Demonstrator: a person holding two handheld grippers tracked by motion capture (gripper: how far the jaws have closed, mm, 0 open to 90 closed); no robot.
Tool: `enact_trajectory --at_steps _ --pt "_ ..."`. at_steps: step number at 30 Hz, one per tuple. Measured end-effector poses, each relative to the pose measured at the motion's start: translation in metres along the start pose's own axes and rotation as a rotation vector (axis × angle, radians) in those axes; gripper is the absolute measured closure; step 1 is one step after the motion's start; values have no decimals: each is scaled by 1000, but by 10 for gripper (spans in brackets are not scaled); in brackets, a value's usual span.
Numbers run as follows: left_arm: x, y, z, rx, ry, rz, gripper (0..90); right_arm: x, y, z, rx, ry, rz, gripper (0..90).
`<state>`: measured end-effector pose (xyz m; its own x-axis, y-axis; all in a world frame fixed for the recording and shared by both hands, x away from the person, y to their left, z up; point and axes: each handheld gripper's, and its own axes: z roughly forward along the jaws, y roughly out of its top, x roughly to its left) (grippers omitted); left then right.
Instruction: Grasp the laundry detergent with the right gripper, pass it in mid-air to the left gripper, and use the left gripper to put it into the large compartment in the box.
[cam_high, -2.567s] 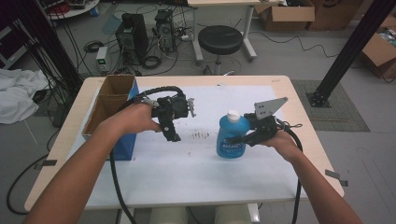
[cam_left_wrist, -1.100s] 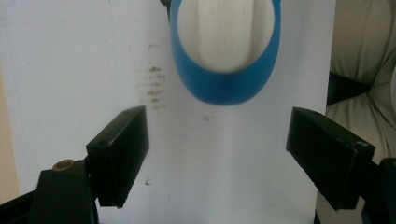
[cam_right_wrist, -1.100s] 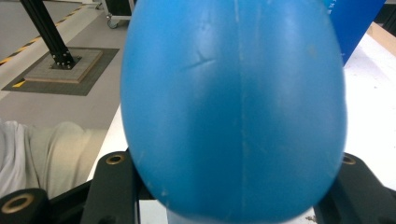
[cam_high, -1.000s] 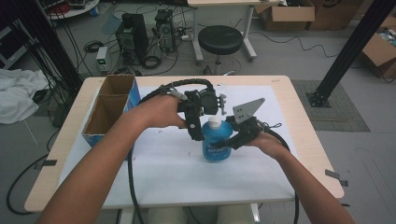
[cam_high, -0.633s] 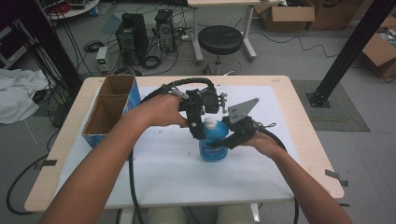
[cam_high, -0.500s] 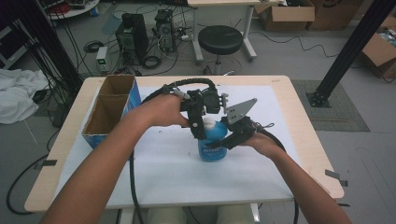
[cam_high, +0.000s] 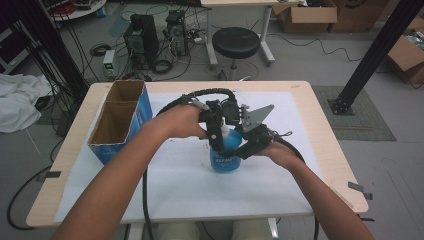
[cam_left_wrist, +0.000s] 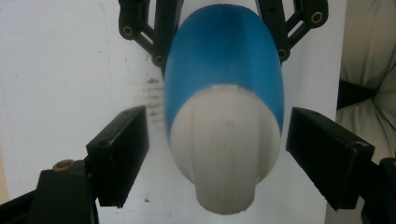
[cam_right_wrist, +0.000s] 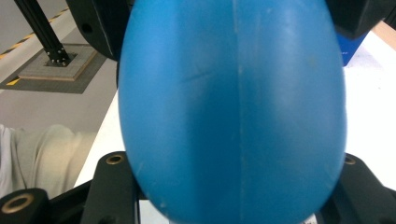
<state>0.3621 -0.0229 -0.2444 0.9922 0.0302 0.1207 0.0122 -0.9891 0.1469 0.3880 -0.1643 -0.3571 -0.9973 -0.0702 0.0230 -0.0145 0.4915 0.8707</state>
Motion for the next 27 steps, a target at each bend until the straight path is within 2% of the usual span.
enact_trajectory --at_steps 14,27 --pt "1 3 10 14 -4 0 224 -1 1 -1 -6 3 7 445" --pt "1 3 13 2 -8 3 256 -1 2 -2 -12 2 11 445"
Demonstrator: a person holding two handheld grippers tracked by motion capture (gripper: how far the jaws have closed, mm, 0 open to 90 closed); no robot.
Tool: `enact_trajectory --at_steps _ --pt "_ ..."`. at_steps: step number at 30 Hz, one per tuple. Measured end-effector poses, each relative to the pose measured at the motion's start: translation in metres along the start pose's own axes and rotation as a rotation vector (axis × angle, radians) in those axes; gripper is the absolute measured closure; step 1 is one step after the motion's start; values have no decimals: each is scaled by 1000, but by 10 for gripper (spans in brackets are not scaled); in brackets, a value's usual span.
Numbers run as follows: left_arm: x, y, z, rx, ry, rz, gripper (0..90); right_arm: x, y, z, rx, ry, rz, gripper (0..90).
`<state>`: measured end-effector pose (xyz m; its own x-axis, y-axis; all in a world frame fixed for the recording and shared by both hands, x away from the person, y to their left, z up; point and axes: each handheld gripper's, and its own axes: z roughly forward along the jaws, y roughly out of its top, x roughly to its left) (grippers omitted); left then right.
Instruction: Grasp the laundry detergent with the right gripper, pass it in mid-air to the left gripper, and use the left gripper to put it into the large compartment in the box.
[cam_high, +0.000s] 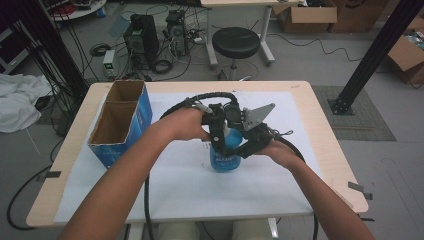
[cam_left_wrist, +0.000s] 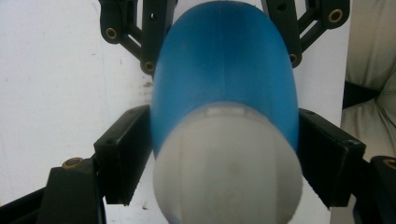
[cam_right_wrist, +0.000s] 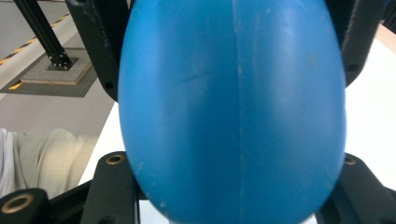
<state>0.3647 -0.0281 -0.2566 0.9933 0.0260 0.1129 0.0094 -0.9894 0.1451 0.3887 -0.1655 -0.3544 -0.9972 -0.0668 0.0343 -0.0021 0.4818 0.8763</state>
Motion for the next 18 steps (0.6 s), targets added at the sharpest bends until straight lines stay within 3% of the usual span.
enact_trajectory --at_steps 18 --pt "-1 1 1 -10 3 8 306 0 0 -1 -5 1 -2 444"
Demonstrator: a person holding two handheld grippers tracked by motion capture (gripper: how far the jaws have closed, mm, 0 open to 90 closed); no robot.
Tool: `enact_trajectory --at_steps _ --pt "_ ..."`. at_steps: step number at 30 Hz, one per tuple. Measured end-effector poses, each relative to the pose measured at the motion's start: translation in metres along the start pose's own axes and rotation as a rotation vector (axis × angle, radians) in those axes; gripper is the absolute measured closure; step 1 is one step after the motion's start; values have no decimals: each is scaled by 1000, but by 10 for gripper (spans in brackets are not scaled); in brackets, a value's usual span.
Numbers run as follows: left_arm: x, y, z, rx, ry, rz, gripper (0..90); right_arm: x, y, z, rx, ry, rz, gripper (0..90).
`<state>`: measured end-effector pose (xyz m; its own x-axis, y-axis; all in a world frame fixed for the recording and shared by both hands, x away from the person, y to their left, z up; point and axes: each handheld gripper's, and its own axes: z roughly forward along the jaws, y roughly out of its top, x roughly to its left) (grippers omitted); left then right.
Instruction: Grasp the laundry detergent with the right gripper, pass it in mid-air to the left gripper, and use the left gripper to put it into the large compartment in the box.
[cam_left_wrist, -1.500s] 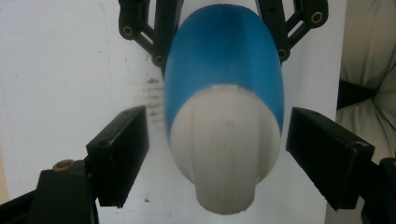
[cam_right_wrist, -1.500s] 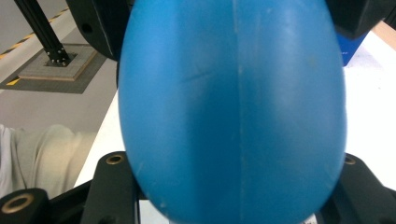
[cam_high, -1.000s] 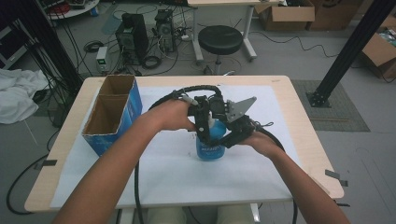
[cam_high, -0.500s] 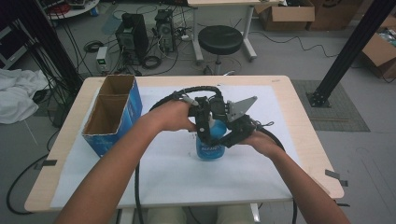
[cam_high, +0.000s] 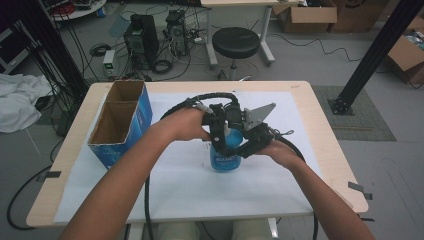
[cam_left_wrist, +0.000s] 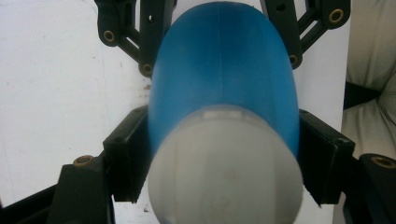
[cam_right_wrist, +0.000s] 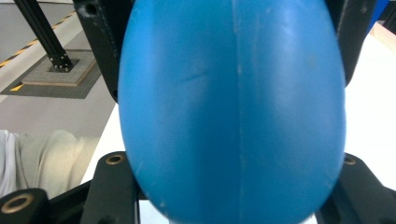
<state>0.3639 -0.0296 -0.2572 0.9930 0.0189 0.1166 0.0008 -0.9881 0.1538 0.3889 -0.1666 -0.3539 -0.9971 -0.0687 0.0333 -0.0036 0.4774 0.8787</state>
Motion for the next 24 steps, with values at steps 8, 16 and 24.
enact_trajectory --at_steps 8,16,24 --pt "0 1 0 3 1 4 337 1 0 0 2 6 5 444" --pt "0 1 0 -1 4 14 371 1 1 1 -1 6 4 444" --pt "-2 1 0 -7 13 23 379 2 0 0 1 8 4 444"
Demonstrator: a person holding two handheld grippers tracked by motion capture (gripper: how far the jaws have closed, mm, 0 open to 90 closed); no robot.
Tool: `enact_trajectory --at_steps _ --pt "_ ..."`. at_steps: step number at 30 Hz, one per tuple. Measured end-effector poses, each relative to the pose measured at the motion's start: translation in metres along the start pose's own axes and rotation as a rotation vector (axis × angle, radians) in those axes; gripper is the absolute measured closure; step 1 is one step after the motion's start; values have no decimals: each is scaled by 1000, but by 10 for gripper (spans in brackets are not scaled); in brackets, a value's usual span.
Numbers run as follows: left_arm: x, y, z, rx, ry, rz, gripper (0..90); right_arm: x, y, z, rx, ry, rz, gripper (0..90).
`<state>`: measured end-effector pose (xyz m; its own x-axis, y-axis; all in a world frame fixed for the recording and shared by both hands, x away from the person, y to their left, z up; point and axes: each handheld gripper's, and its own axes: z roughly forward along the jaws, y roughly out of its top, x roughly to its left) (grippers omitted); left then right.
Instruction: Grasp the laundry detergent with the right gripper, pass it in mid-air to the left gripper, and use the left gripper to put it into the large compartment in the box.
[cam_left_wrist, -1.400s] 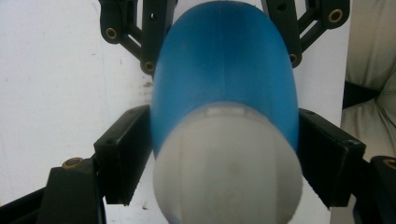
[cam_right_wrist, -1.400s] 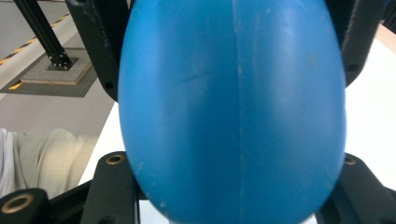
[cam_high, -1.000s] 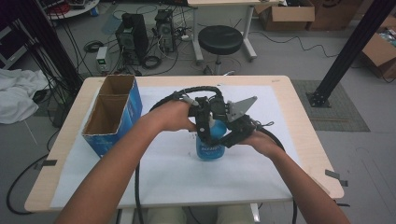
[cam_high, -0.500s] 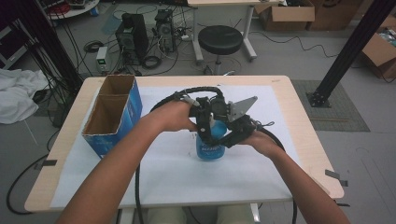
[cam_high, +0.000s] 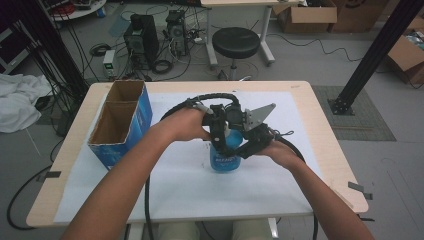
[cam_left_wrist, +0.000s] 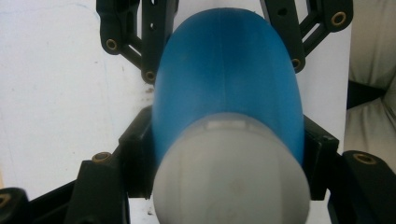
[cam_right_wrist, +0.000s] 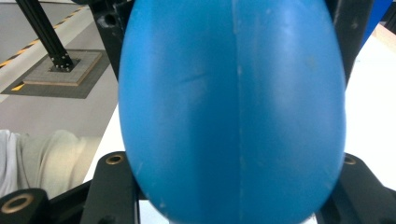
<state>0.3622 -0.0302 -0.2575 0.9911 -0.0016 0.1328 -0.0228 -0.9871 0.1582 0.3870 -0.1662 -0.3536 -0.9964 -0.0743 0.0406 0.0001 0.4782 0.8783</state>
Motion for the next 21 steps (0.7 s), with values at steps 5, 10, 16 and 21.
enact_trajectory --at_steps 5,10,16,21 --pt "-2 0 -1 -5 1 1 382 1 0 0 0 -2 -5 443" --pt "-3 0 -5 -17 5 5 383 3 2 -2 -5 -7 -8 435" --pt "-3 1 -6 17 -6 6 383 8 1 -11 13 -39 -5 287" --pt "0 -6 -10 25 -4 -30 383 6 -13 -27 58 -119 84 159"
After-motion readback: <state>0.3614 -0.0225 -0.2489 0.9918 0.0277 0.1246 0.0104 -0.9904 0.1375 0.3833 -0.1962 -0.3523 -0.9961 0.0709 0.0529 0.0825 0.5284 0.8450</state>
